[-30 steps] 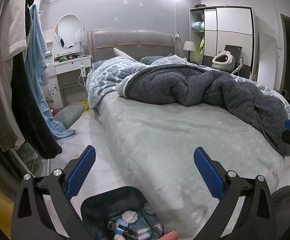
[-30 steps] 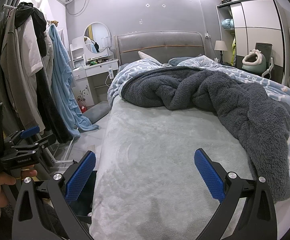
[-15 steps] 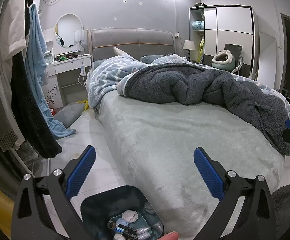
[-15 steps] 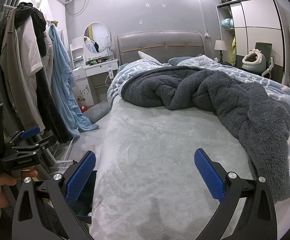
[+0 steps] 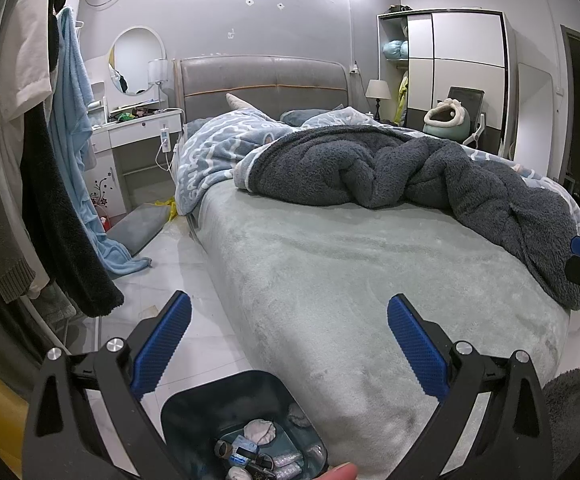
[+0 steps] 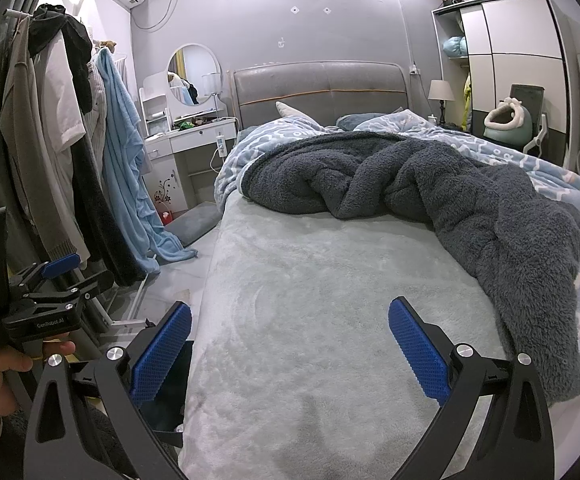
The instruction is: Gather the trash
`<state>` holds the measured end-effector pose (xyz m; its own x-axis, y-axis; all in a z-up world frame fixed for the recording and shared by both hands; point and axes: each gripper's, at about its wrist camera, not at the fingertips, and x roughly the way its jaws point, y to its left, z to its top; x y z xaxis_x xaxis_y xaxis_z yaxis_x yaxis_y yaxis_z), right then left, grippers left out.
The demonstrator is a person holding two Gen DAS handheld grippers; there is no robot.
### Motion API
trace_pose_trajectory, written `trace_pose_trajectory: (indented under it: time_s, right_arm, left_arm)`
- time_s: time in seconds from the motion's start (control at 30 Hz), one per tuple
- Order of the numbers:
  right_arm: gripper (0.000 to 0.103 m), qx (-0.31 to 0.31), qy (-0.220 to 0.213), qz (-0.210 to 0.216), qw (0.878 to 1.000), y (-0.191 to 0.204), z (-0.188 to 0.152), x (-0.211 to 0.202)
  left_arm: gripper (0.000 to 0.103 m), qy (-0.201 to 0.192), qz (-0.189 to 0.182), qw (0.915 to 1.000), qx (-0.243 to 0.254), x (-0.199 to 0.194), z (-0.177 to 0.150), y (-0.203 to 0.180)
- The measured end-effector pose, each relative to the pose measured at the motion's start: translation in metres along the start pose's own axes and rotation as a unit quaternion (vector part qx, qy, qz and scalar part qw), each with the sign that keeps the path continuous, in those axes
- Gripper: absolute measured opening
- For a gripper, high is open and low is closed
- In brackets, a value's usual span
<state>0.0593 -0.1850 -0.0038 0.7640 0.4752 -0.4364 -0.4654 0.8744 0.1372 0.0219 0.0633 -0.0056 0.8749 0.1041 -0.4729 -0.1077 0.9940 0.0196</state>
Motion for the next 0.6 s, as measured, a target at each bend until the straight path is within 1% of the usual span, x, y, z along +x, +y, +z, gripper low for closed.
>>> trace_pose_trajectory:
  time_s: [0.4, 0.5, 0.6]
  right_arm:
    - [0.1, -0.001, 0.001, -0.001, 1.0, 0.0004, -0.0005, -0.0007]
    - [0.1, 0.0, 0.001, -0.001, 1.0, 0.0007, -0.0004, -0.0009]
    - [0.1, 0.0, 0.001, -0.001, 1.0, 0.0006, -0.0004, -0.001]
  left_arm:
    - [0.1, 0.001, 0.0, 1.0, 0.004, 0.0003, -0.0064, -0.0001]
    - [0.1, 0.002, -0.004, 1.0, -0.001, 0.0005, -0.0086, 0.0036]
    - [0.1, 0.006, -0.001, 1.0, -0.006, 0.0007, -0.0096, 0.0066]
